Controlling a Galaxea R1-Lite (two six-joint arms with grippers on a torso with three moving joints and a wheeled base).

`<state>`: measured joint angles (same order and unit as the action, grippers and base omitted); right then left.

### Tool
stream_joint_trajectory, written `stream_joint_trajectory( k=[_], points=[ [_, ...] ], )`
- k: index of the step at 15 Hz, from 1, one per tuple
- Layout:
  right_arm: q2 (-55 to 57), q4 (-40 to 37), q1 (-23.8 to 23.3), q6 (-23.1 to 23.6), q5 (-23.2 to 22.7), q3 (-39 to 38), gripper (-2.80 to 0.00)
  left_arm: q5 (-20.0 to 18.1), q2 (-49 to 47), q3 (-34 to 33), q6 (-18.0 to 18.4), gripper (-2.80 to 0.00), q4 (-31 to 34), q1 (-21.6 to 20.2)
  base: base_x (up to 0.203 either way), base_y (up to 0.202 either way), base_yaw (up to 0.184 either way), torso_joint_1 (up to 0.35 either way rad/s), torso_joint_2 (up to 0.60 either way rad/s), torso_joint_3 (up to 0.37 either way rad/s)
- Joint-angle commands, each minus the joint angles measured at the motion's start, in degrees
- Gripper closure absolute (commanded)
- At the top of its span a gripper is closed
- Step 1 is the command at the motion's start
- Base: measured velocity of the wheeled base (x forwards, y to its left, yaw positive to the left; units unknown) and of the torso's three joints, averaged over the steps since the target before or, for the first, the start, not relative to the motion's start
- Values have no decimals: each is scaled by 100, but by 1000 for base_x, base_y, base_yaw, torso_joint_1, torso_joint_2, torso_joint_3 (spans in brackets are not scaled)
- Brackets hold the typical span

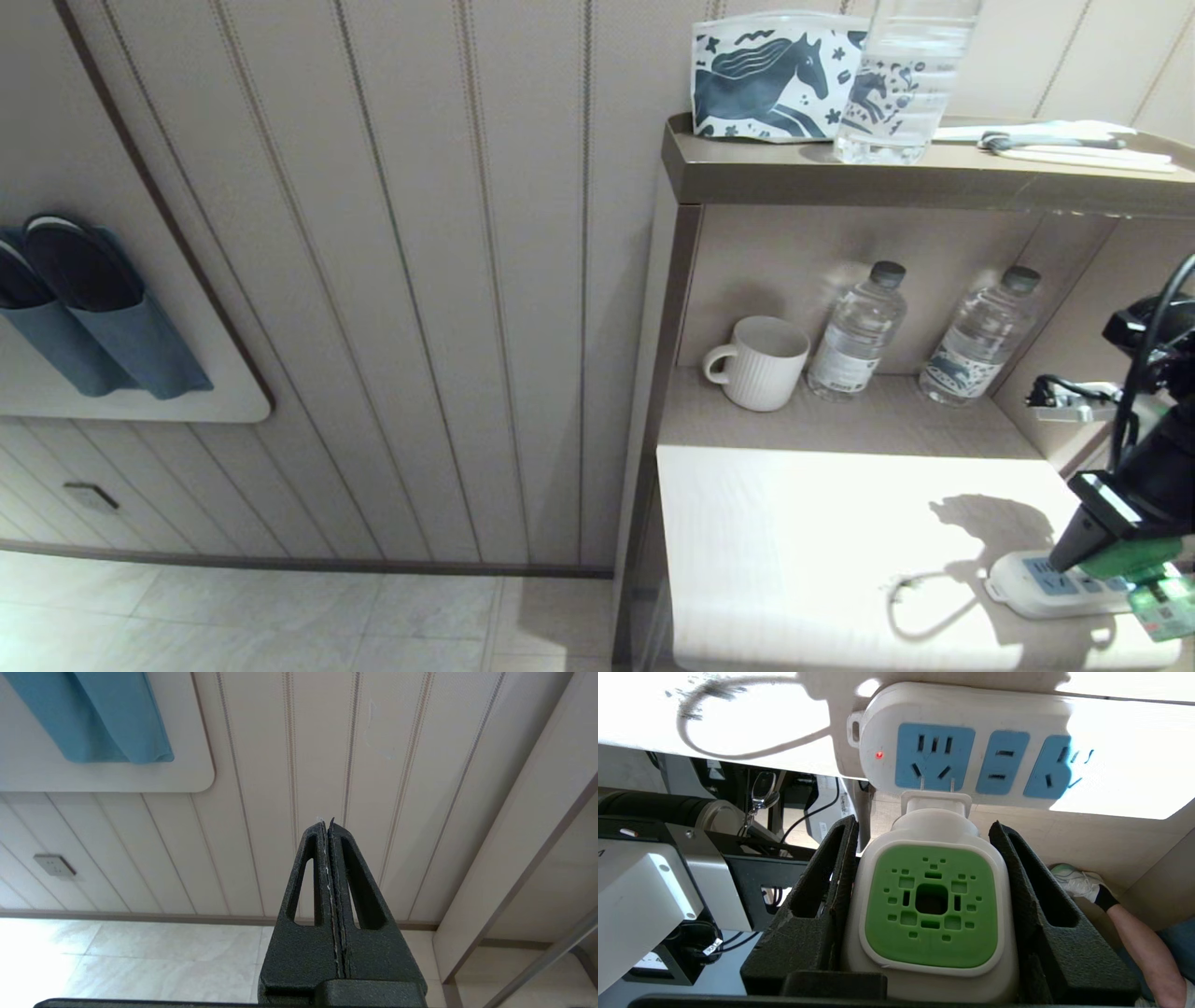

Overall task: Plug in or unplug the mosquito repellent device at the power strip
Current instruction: Insert the plug into the socket

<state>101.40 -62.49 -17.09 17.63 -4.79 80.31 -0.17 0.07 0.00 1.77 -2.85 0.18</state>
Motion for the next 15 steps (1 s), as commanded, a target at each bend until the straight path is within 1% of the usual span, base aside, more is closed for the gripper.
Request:
stream_joint_trajectory(
  k=[1,15],
  points=[
    [119,8,-4,13,2,2,0,0,-7,0,-1,0,-5,-1,0,0,0,0,0,0],
    [267,105,4,4,-13,-24,0,8,-7,0,-1,0,-5,-1,0,0,0,0,0,0]
  ],
)
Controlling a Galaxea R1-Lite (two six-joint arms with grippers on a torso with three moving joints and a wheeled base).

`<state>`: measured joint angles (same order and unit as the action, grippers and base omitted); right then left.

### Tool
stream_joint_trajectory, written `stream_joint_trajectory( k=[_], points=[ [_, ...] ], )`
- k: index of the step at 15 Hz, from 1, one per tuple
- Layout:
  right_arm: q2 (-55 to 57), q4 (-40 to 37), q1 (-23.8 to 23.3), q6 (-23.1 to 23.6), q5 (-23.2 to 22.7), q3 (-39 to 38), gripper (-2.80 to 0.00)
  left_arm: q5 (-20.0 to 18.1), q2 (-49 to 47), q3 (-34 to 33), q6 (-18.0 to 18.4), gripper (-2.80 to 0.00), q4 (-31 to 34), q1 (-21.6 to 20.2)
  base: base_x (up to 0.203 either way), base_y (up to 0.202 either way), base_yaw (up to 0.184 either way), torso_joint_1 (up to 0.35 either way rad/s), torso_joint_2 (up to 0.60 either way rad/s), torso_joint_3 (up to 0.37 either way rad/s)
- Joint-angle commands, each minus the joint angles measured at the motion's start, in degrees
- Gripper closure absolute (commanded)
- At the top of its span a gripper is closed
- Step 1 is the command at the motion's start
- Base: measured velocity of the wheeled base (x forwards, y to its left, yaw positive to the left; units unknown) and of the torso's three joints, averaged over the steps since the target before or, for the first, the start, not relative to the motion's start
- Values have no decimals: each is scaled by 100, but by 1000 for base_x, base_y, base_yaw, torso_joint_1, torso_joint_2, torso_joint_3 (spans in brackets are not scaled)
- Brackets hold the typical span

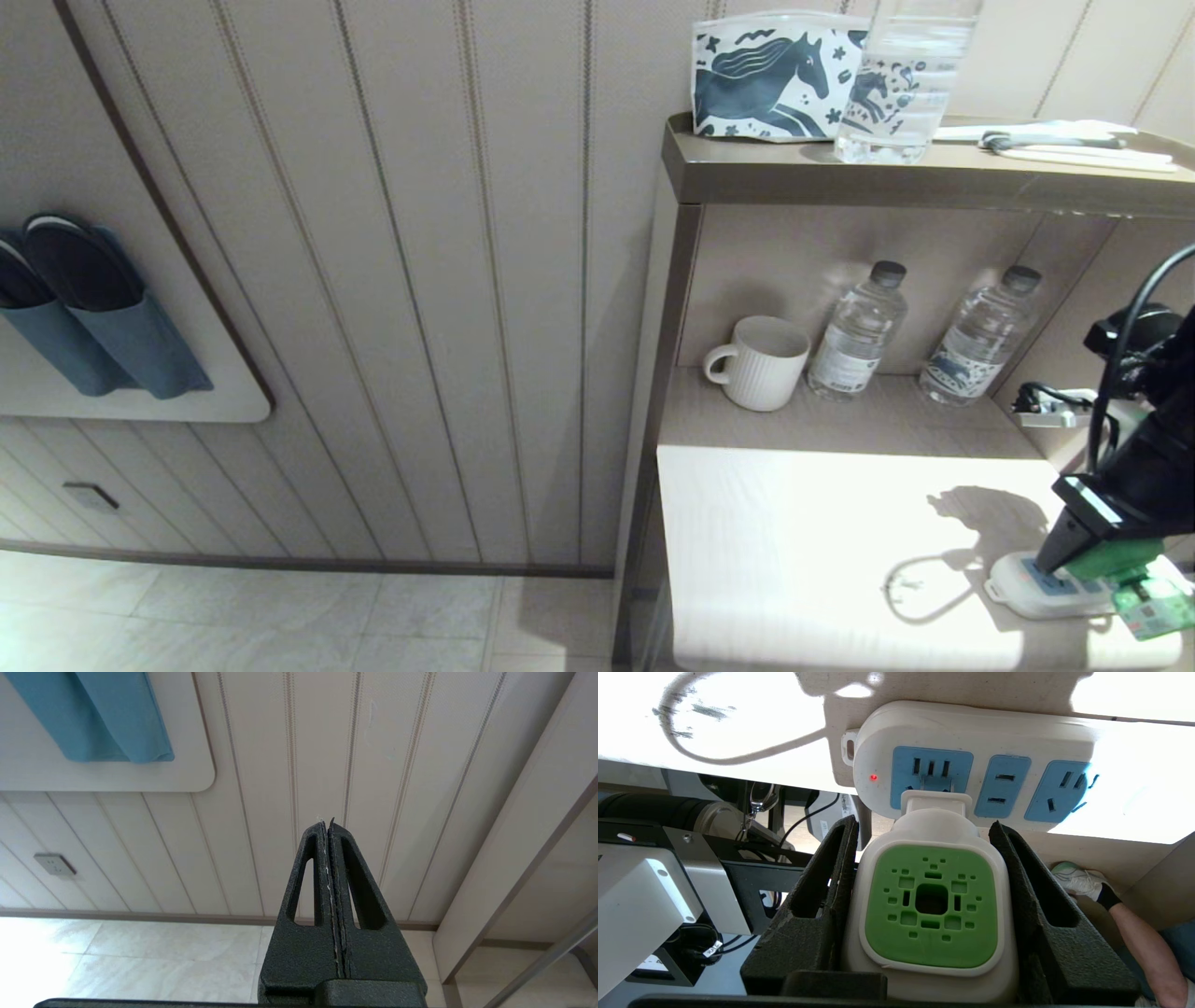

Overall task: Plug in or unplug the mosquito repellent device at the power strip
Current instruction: Insert the plug into the socket

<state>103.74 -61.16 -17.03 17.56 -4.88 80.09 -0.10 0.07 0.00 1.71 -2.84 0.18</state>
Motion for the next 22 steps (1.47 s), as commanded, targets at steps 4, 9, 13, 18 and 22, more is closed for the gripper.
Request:
stream_joint_trajectory(
  k=[4,9,13,18,22],
  points=[
    [67,-19,7,11,-5,-2,0,-8,-7,0,14,0,-6,-1,0,0,0,0,0,0],
    [67,-19,33,2,-13,-22,0,1,-7,0,14,0,-1,-1,0,0,0,0,0,0],
    [76,-19,42,2,-13,-89,0,1,-7,0,14,0,3,-1,0,0,0,0,0,0],
    [67,-19,51,2,-128,-125,0,-8,-7,0,23,0,3,-1,0,0,0,0,0,0],
    [58,-28,50,2,-172,-113,0,1,-7,0,14,0,-3,-1,0,0,0,0,0,0]
  ],
)
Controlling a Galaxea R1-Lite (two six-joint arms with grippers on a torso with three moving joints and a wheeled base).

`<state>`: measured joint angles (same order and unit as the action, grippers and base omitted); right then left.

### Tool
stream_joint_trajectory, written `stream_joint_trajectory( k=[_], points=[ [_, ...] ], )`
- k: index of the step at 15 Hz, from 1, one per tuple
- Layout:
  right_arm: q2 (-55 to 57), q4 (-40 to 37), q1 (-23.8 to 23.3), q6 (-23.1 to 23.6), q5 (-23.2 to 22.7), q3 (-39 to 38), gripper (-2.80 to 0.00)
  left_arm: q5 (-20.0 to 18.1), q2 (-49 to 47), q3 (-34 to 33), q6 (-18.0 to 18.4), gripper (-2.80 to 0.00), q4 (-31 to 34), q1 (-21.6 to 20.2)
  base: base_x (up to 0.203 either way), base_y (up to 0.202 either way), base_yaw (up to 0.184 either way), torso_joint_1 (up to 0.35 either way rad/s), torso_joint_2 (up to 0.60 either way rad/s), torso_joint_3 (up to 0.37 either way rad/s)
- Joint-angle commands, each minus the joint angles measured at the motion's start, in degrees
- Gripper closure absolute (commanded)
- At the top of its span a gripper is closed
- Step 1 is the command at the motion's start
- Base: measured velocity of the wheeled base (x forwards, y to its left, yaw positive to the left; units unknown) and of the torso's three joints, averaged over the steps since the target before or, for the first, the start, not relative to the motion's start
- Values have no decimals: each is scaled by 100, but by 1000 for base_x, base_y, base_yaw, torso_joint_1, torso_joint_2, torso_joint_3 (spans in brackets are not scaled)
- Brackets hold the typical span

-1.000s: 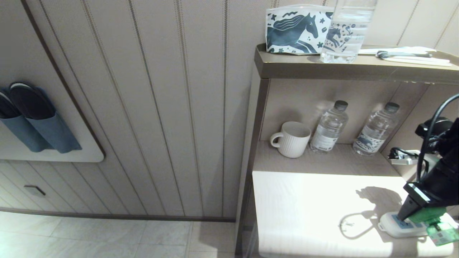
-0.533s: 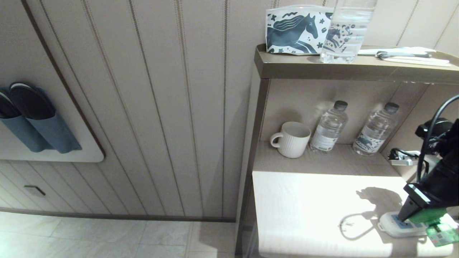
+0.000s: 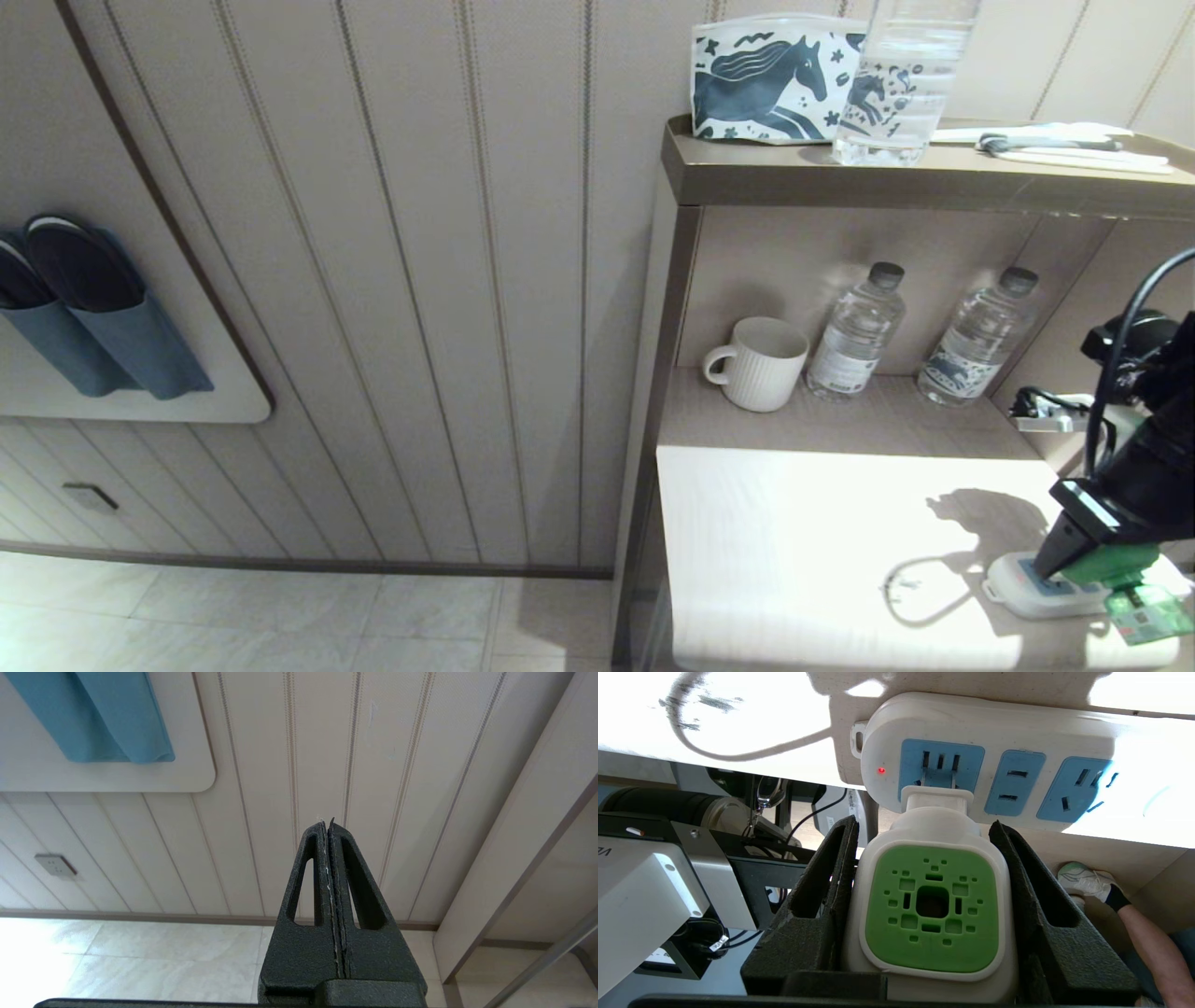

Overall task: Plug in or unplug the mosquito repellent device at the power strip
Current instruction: Insert the plug into the socket

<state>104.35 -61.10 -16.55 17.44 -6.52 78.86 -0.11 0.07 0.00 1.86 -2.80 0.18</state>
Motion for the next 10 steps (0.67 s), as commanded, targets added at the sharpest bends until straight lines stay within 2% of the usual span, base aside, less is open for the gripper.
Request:
stream_joint_trajectory(
  k=[1,10],
  points=[
    [-3,-42,3,13,-7,24,0,2,-7,0,-2,0,-10,-1,0,0,0,0,0,0],
    [101,-34,-44,22,5,150,0,-7,-7,0,7,0,8,-1,0,0,0,0,0,0]
  ],
)
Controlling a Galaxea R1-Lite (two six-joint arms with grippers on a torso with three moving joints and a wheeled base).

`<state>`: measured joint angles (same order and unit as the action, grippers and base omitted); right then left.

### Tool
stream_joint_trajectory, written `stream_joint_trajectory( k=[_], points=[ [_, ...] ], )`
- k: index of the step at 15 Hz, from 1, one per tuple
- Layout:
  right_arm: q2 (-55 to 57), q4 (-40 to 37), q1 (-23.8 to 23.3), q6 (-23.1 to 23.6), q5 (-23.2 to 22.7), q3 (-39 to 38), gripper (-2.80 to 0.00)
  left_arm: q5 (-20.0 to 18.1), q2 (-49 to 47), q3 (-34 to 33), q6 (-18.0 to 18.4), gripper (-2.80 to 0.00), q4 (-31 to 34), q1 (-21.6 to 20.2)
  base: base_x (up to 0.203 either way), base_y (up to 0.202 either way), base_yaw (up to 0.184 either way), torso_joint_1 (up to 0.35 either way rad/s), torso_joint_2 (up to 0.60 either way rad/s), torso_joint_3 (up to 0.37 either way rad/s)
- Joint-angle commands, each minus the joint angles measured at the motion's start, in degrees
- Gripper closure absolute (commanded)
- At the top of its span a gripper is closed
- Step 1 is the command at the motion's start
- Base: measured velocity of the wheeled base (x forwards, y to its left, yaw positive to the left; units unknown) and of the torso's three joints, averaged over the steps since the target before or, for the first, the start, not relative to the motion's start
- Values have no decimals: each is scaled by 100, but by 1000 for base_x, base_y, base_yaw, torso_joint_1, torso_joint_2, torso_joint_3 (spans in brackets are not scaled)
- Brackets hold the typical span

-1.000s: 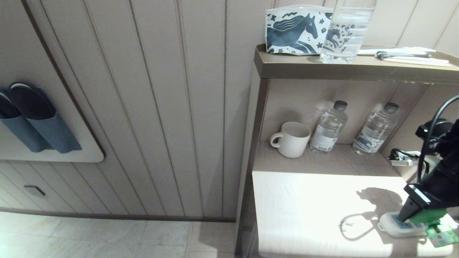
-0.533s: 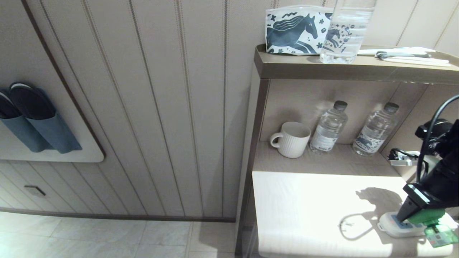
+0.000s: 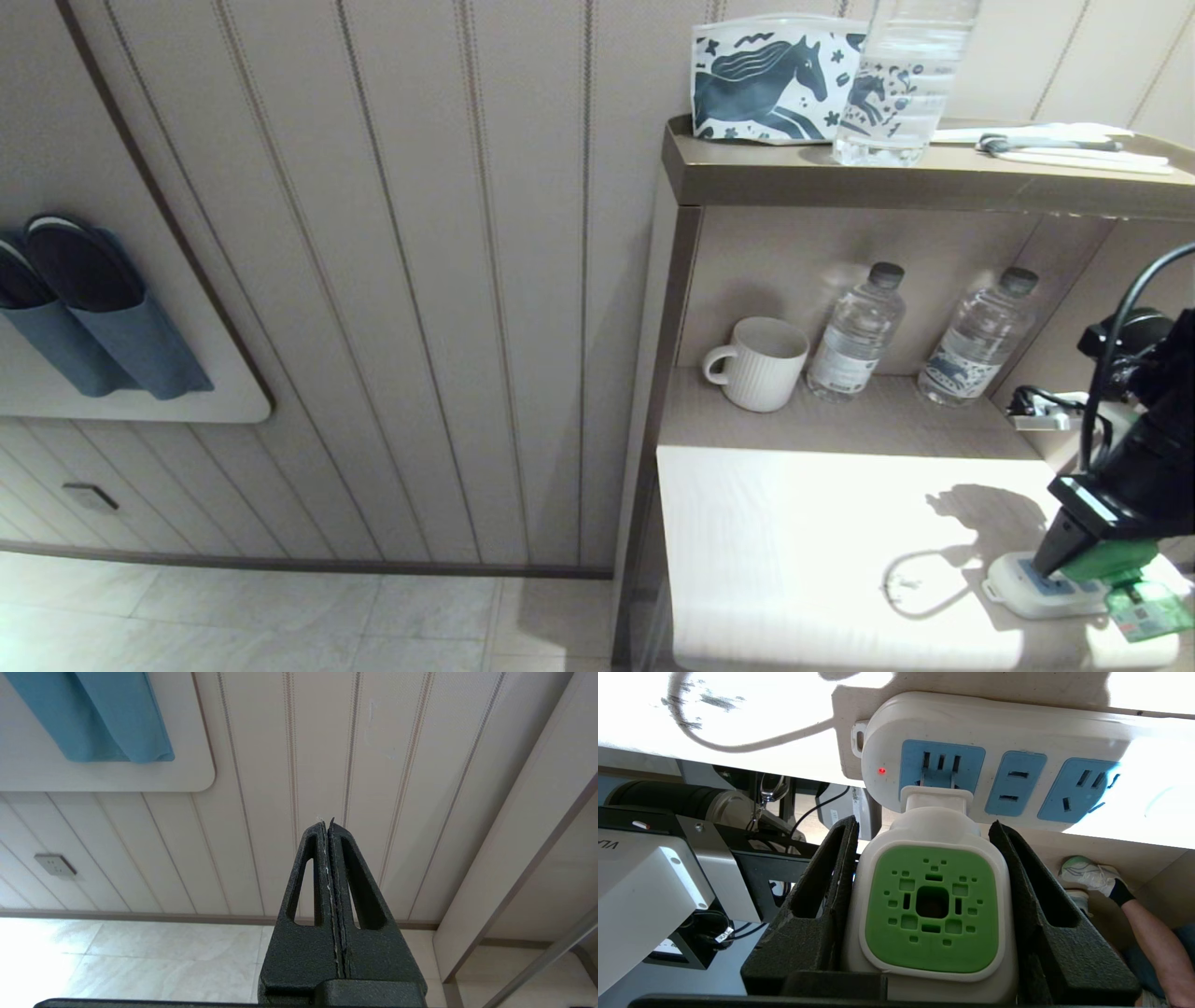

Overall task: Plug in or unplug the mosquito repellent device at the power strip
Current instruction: Insert the plug into the socket

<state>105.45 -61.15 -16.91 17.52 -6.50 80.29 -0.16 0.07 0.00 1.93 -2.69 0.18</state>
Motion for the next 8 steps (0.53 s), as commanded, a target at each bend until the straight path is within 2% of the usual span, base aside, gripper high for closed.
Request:
stream_joint_trajectory(
  k=[1,8],
  points=[
    [-87,-29,-14,14,8,5,0,-2,-7,0,1,0,-3,-1,0,0,0,0,0,0],
    [-156,-37,-23,14,8,48,0,-2,-7,0,1,0,-12,-1,0,0,0,0,0,0]
  ],
)
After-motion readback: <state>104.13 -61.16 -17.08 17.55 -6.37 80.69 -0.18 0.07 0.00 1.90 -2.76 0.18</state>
